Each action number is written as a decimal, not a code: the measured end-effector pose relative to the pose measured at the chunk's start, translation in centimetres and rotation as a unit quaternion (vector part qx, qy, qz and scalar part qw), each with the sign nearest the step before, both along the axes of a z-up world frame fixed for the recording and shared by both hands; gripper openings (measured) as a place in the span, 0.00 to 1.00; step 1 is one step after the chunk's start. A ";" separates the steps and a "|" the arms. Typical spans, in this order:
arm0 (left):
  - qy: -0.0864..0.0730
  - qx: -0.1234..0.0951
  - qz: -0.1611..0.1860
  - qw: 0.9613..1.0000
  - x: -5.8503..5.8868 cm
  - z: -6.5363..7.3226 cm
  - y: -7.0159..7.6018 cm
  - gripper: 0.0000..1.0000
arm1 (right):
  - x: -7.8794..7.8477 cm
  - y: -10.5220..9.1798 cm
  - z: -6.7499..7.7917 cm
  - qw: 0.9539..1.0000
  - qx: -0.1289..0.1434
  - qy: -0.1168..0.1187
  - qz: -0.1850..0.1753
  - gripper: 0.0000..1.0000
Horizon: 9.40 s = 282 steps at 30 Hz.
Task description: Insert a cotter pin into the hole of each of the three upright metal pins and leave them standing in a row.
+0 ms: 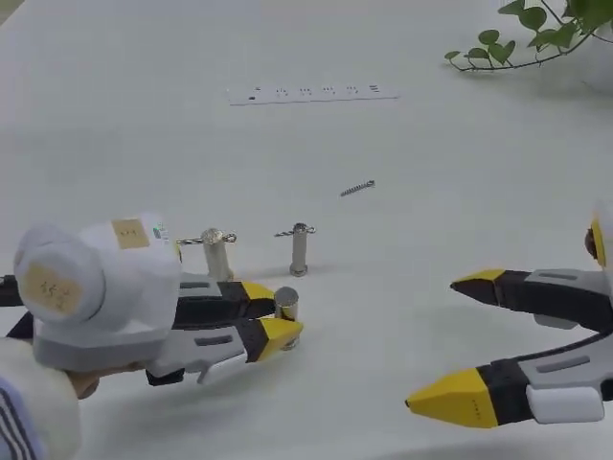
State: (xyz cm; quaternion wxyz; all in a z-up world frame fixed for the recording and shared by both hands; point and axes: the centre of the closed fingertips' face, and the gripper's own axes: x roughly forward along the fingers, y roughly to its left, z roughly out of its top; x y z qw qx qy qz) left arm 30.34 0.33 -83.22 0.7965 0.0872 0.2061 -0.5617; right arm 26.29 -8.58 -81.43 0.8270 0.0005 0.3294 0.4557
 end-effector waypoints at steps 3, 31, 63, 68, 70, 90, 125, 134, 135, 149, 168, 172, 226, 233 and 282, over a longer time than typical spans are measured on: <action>0.002 -0.004 0.000 1.000 0.0 0.2 0.0 0.12 | -0.1 0.2 0.2 1.000 -0.001 -0.005 0.008 0.98; 0.028 -0.052 0.075 0.995 -1.7 3.9 3.9 1.00 | -0.4 0.4 0.3 1.000 -0.005 -0.004 0.023 0.98; 0.076 -0.065 0.138 0.985 -3.2 2.1 6.9 0.99 | 6.0 -1.6 3.1 0.984 -0.117 -0.031 0.128 0.94; 0.078 -0.063 0.138 0.985 -3.5 2.1 6.8 0.99 | 7.9 -1.1 3.0 0.978 -0.140 -0.041 0.147 0.93; 0.079 -0.062 0.139 0.985 -3.6 2.1 6.8 0.99 | 8.3 -0.7 2.9 0.974 -0.147 -0.046 0.168 0.89; 0.092 -0.065 0.171 0.979 -3.7 2.1 7.1 0.99 | 15.7 0.6 -0.4 0.948 -0.201 -0.048 0.242 0.63; 0.081 -0.076 0.185 0.976 -2.9 3.1 6.7 0.99 | 21.2 -0.9 -5.3 0.919 -0.319 -0.007 0.233 0.28; 0.073 -0.069 0.184 0.978 -3.0 3.3 6.7 0.99 | 20.1 -1.3 -5.4 0.884 -0.374 -0.026 0.280 0.06; 0.073 -0.069 0.184 0.978 -3.0 3.3 6.7 0.99 | 20.1 -1.3 -5.4 0.881 -0.378 -0.027 0.282 0.06; 0.077 -0.068 0.183 0.978 -3.2 3.4 6.8 0.98 | 20.1 -1.4 -5.4 0.876 -0.388 -0.005 0.287 0.05; 0.082 -0.063 0.208 0.973 -2.7 3.0 7.0 0.97 | 19.7 -1.5 -5.2 0.880 -0.392 -0.028 0.266 0.03; 0.089 -0.070 0.208 0.972 -2.8 2.8 6.6 0.97 | 19.5 -1.4 -5.2 0.877 -0.393 -0.044 0.271 0.02; 0.103 -0.074 0.177 0.976 -3.0 5.6 5.4 0.71 | 8.5 -0.6 4.4 0.917 -0.245 -0.265 0.170 0.02; 0.111 -0.081 0.170 0.976 -3.1 5.7 4.5 0.66 | 6.6 1.0 4.0 0.921 -0.230 -0.271 0.160 0.02; 0.237 -0.154 0.181 0.942 -2.7 6.1 0.4 0.04 | 0.9 9.5 3.8 0.894 -0.192 -0.323 0.244 0.02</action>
